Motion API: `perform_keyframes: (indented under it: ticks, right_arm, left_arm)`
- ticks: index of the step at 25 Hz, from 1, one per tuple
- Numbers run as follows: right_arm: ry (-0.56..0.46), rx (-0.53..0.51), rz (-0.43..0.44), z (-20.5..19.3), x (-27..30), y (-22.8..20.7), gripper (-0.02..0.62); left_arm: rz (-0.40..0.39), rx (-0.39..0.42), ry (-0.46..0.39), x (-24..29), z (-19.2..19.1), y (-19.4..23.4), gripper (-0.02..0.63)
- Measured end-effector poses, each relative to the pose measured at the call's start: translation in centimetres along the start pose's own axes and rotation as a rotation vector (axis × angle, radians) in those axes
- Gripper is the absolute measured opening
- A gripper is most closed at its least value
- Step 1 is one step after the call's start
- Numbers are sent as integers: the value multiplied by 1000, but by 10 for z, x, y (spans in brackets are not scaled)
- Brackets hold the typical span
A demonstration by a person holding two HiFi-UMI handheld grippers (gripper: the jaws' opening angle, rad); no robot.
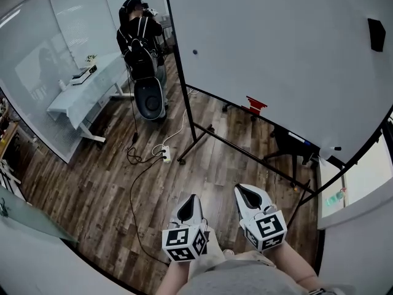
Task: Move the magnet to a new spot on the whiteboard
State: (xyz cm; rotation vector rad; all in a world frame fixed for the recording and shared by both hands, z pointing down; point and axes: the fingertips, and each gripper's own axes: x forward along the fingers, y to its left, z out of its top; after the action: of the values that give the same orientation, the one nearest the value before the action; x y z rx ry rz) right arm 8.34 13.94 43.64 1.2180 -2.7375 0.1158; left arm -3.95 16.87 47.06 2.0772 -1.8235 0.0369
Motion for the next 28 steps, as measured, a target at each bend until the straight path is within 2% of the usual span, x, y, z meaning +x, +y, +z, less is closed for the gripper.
perform_keyframes:
  ticks: [9, 19, 28]
  right_arm:
    - [-22, -9, 1, 15, 62, -17, -2]
    - [-51, -20, -15, 44, 173, -38, -2]
    - [-60, -34, -69, 76, 268, -60, 0]
  left_arm:
    - [-15, 19, -13, 54, 27, 34, 5]
    - [-21, 44, -21, 139, 75, 101, 5]
    - [-70, 66, -15, 218, 128, 157, 5]
